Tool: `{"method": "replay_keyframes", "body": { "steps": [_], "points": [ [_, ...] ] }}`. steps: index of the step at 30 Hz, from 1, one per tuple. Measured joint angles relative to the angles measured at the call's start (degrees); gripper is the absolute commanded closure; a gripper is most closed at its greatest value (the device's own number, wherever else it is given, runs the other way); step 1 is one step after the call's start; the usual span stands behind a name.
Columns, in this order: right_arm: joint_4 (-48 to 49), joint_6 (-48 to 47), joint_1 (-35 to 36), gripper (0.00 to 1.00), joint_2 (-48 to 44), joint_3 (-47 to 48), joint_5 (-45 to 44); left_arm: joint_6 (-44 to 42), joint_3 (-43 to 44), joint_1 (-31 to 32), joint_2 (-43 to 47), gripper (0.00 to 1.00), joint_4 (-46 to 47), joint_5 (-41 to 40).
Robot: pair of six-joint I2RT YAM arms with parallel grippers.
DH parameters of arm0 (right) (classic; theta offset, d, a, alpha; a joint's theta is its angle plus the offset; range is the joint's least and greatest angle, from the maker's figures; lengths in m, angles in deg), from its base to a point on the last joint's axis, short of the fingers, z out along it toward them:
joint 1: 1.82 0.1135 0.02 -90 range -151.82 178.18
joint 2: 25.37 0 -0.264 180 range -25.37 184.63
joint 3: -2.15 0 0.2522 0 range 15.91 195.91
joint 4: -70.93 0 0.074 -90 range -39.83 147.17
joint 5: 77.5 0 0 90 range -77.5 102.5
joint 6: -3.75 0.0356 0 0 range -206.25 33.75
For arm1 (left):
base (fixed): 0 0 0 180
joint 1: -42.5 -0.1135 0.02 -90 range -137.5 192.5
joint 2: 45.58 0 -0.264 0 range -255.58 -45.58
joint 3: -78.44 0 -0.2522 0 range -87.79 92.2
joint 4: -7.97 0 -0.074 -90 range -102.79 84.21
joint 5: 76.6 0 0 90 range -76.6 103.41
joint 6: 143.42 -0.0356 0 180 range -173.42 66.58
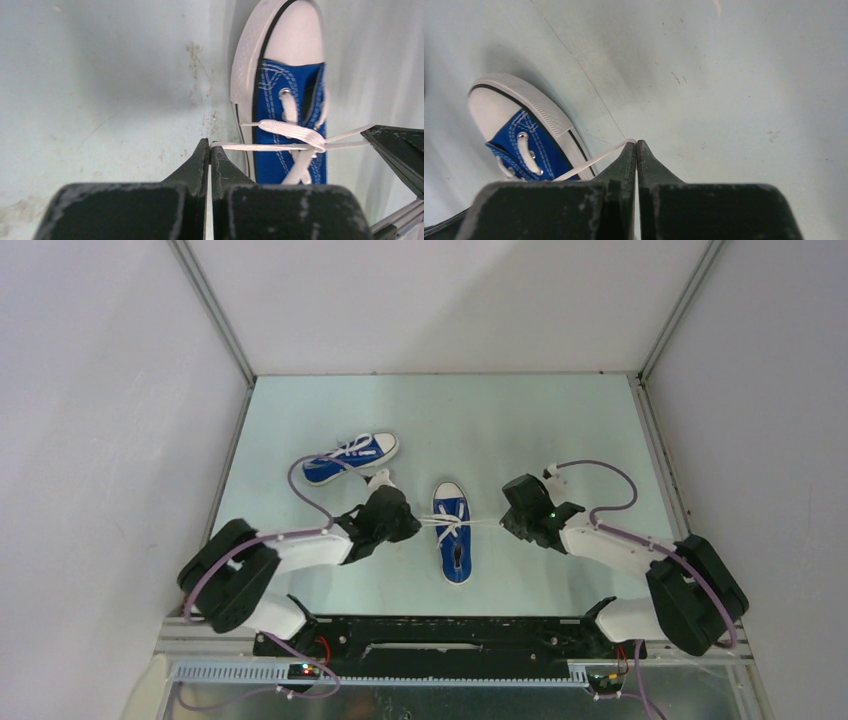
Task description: Tie the shoes
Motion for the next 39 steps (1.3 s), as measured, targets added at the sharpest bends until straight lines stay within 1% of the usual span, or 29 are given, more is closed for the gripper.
{"method": "replay_keyframes", "body": {
  "steps": [4, 7, 8, 9, 10, 11, 12, 14, 15, 16, 17, 18, 22, 24, 27, 29, 31, 33, 36, 39],
  "points": [
    [-1.6, -0.8, -0.6, 1.00, -4.3, 0.0, -0.6, -0.1, 0.7, 0.4, 6.4, 1.00, -5.3, -3.6],
    [-1.9, -2.2, -0.8, 1.00, -5.2, 0.1, -0.7, -0.7, 2.0, 0.4, 7.0, 1.00, -7.2, -4.0],
    [-2.2, -2.7, -0.6, 1.00, -5.1, 0.2, -0.8, -1.1, 2.3, 0.4, 6.8, 0.96, -7.5, -3.9],
    [-2.8, -3.3, 0.0, 0.90, -5.0, 0.7, -1.4, -1.4, 2.4, 0.5, 6.7, 0.89, -7.6, -3.9],
    [-3.5, -4.2, 0.8, 0.83, -4.8, 1.4, -2.3, -2.1, 2.4, 0.7, 6.8, 0.70, -7.8, -4.0],
    [-4.2, -5.2, 1.6, 0.64, -4.7, 2.3, -3.3, -2.7, 2.4, 0.9, 6.9, 0.60, -8.1, -4.3],
    [-4.9, -6.6, 2.1, 0.47, -4.6, 3.2, -4.4, -3.9, 2.4, 1.0, 7.1, 0.44, -8.9, -4.9],
    [-5.6, -9.9, 2.3, 0.30, -4.7, 4.8, -6.0, -5.7, 2.4, 0.9, 8.5, 0.24, -12.1, -6.6],
    [-5.5, -12.4, 2.3, 0.26, -4.8, 5.5, -6.4, -6.6, 2.5, 0.7, 9.8, 0.19, -13.9, -7.1],
    [-5.4, -14.4, 2.2, 0.18, -5.3, 5.8, -6.3, -7.7, 2.5, 0.6, 11.3, 0.05, -15.4, -7.6],
    [-5.2, -16.1, 2.1, 0.15, -5.9, 6.0, -6.0, -8.6, 2.7, 0.6, 13.1, 0.01, -17.1, -8.0],
    [-5.1, -18.4, 2.0, 0.11, -7.0, 6.2, -5.2, -9.7, 3.3, 0.5, 15.6, 0.01, -19.3, -8.2],
    [-4.4, -27.1, -0.5, 0.04, -13.0, 7.6, 1.9, -14.0, 7.8, 0.2, 26.3, 0.00, -25.2, -9.3],
    [-2.5, -30.5, -2.7, 0.03, -16.5, 7.8, 6.7, -15.7, 10.0, -0.6, 31.1, 0.00, -26.4, -10.2],
    [1.9, -34.9, -7.1, 0.01, -21.4, 7.9, 17.0, -18.4, 11.3, -2.8, 37.5, 0.00, -27.0, -13.5],
    [4.9, -36.9, -9.5, 0.01, -23.3, 8.0, 22.9, -19.9, 11.2, -3.9, 40.0, 0.00, -27.3, -16.2],
    [7.3, -38.9, -11.0, 0.01, -24.7, 8.5, 26.5, -21.3, 10.7, -4.4, 41.7, 0.00, -26.8, -19.1],
    [8.4, -41.4, -11.5, 0.00, -26.3, 8.5, 26.6, -23.4, 8.5, -4.4, 43.5, 0.00, -24.7, -23.5],
    [10.2, -47.3, -12.8, 0.00, -30.5, 7.7, 24.8, -27.7, 2.5, -4.4, 46.6, 0.00, -19.8, -30.6],
    [13.3, -51.6, -17.0, 0.00, -35.2, 5.0, 24.2, -32.5, -5.7, -4.8, 50.1, 0.00, -12.3, -36.6]
  ]
}}
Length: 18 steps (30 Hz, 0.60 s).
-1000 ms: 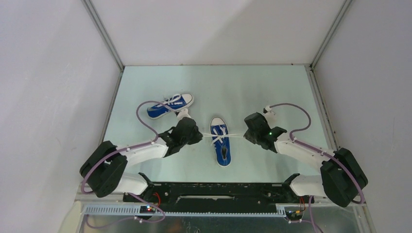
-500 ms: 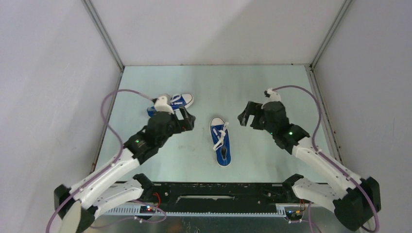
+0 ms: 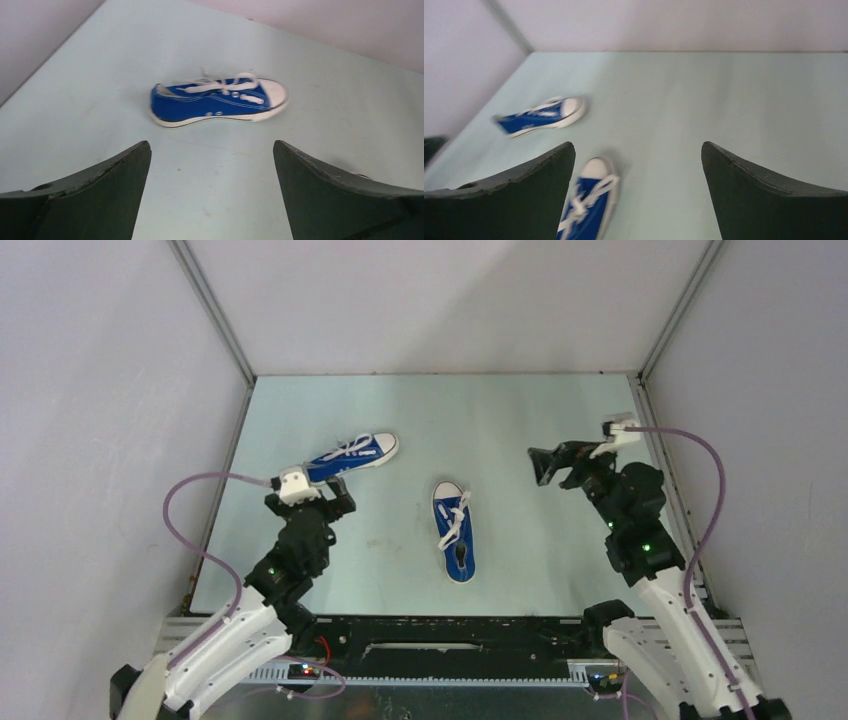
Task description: Tie the shoes
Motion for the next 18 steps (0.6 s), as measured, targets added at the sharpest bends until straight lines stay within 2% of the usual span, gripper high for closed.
{"method": "replay_keyframes", "body": {
  "steps": [5, 7, 13, 15, 18],
  "points": [
    [0.9, -0.2, -12.9, 0.01, -0.1, -2.8, -0.9, -7.0, -10.5, -3.7, -0.1, 0.00, 13.6, -5.7],
    [4.5, -0.8, -16.4, 0.01, 0.0, -7.3, -4.0, -9.9, -13.7, -6.0, -2.6, 0.00, 20.7, -6.4],
    [17.4, -7.2, -17.9, 0.00, -1.4, -28.1, -6.6, -16.8, -18.4, -14.3, -7.1, 0.01, 34.9, -3.1],
    [23.0, -8.3, -17.9, 0.00, 2.4, -31.2, -7.7, -18.1, -18.8, -16.8, -9.9, 0.09, 39.2, -0.9],
    [33.1, -9.8, -17.9, 0.00, 11.5, -33.1, -8.2, -19.4, -20.1, -22.6, -16.3, 0.10, 46.8, 5.4]
  ]
}}
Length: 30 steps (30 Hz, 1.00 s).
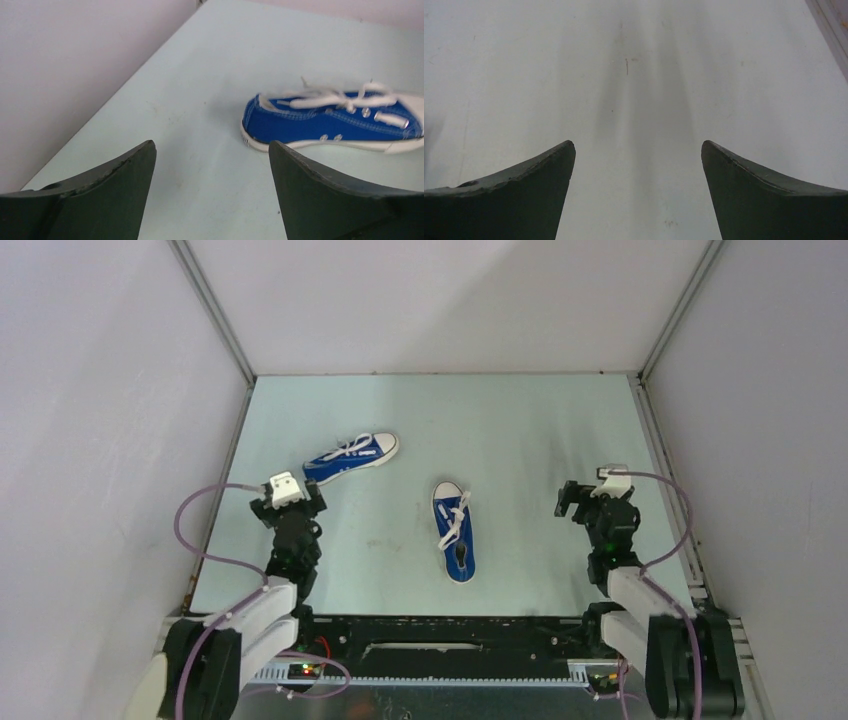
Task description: Tie the shoes
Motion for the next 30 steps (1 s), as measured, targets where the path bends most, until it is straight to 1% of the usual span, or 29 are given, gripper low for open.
{"method": "replay_keyframes", "body": {
  "steps": [3, 6, 8, 9, 11, 12, 13, 18, 30],
  "points": [
    [9.7, -1.3, 0.0, 0.01, 8.7, -0.1, 0.0, -1.2, -0.7, -3.8, -4.5, 0.10, 2.1, 5.9],
    [18.9, -1.5, -1.3, 0.01, 16.3, -0.2, 0.0, -2.0, 0.3, -5.9, -7.5, 0.17, 3.7, 10.5],
    [24.0, -1.4, -2.9, 0.01, 21.3, -0.1, 0.2, -2.7, 1.8, -8.5, -10.3, 0.18, 5.1, 15.4],
    [24.0, -1.4, -3.6, 0.01, 22.5, 0.1, 0.5, -2.9, 2.0, -10.1, -12.3, 0.17, 7.7, 18.2],
    [24.0, -1.5, -3.9, 0.01, 23.2, 0.6, 1.5, -3.0, 1.9, -12.2, -16.7, 0.11, 12.9, 21.2],
    [23.7, -1.6, -3.9, 0.01, 23.3, 1.4, 2.1, -3.0, 1.9, -13.0, -19.1, 0.04, 14.4, 22.6],
    [23.4, -1.7, -3.9, 0.01, 23.4, 2.3, 2.6, -2.8, 1.9, -13.5, -20.5, 0.01, 14.4, 23.5],
    [23.6, -2.1, -3.3, 0.01, 23.5, 5.0, 3.1, -2.4, 3.5, -13.7, -21.8, 0.00, 14.1, 23.7],
    [23.1, -3.1, -2.1, 0.01, 23.6, 5.0, 1.9, -2.2, 4.5, -13.7, -21.8, 0.00, 14.5, 23.7]
  ]
}}
